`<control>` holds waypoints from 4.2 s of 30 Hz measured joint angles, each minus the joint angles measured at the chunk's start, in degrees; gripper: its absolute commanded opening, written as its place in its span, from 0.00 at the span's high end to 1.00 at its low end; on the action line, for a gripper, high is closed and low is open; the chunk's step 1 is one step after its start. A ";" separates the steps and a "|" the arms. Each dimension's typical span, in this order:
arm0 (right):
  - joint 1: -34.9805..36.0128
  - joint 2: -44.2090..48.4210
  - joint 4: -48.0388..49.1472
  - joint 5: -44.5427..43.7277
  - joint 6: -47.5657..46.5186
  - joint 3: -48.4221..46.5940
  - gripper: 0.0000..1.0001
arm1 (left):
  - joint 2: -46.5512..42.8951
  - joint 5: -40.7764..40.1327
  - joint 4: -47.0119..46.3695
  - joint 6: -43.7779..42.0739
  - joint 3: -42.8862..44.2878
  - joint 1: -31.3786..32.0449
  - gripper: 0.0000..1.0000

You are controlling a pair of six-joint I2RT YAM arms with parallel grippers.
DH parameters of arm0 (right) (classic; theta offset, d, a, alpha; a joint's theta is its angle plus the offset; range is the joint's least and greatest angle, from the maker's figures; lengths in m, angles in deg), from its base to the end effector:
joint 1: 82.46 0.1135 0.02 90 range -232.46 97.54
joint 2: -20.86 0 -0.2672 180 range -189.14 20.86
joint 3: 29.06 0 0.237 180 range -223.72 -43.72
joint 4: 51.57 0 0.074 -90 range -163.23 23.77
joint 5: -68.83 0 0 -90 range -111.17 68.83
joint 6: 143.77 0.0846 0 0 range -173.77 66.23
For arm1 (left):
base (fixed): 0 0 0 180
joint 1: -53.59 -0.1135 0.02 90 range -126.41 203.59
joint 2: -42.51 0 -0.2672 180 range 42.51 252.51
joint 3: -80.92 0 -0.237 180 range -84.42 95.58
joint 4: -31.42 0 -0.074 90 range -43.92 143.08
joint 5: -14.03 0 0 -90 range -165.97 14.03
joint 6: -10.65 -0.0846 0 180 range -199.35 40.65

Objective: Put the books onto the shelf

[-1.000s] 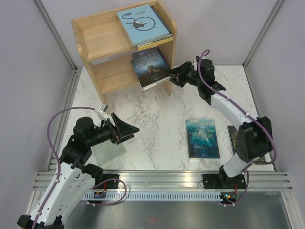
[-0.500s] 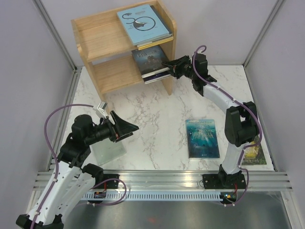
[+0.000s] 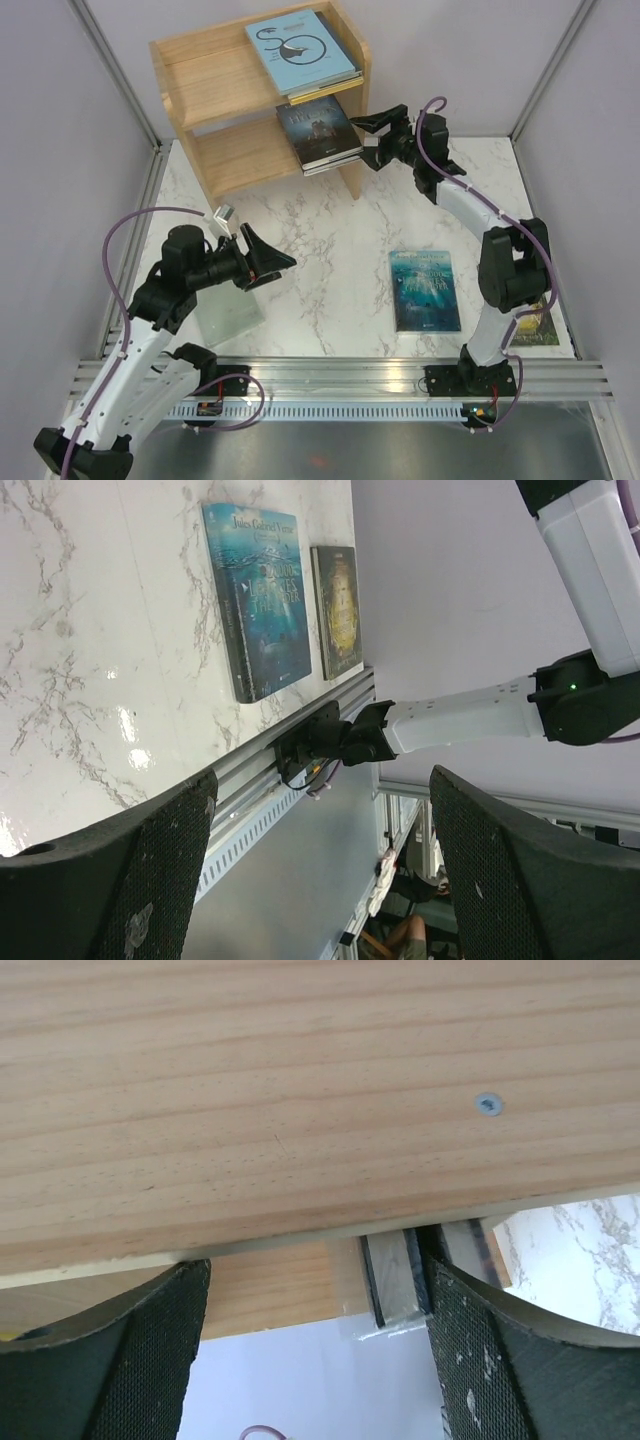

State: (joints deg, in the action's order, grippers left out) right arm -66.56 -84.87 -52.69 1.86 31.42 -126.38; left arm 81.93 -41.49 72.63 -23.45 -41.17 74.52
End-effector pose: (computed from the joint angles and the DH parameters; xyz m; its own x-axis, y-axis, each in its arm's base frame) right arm 0.4493 0.1624 0.3109 -0.6343 0.7728 -0.0182 0.1064 0.1106 0.9882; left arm 0.1425 -0.1058 0.3028 -0.8500 -0.4057 -0.3361 0.1398 0.4413 -0.8864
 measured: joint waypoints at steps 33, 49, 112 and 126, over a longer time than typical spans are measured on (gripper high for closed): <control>-21.68 25.22 -55.08 -18.71 -47.17 32.79 0.02 | 21.75 2.08 -10.99 -3.65 -8.94 5.29 0.15; -19.43 29.46 -44.22 -10.64 -45.88 45.70 0.05 | 25.86 0.33 -16.79 -3.28 -11.80 9.49 0.15; 0.28 22.01 -32.06 1.68 -34.75 42.40 0.02 | 56.87 -0.46 -61.53 11.54 -12.41 21.62 0.98; 0.28 36.87 -40.41 5.53 -34.25 38.71 0.02 | 31.52 -7.21 -51.89 16.98 -16.50 20.00 0.98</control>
State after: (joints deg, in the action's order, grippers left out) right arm -66.27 -48.00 -93.11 7.39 -2.83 -87.67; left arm 113.45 -48.70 20.74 -6.47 -57.67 94.52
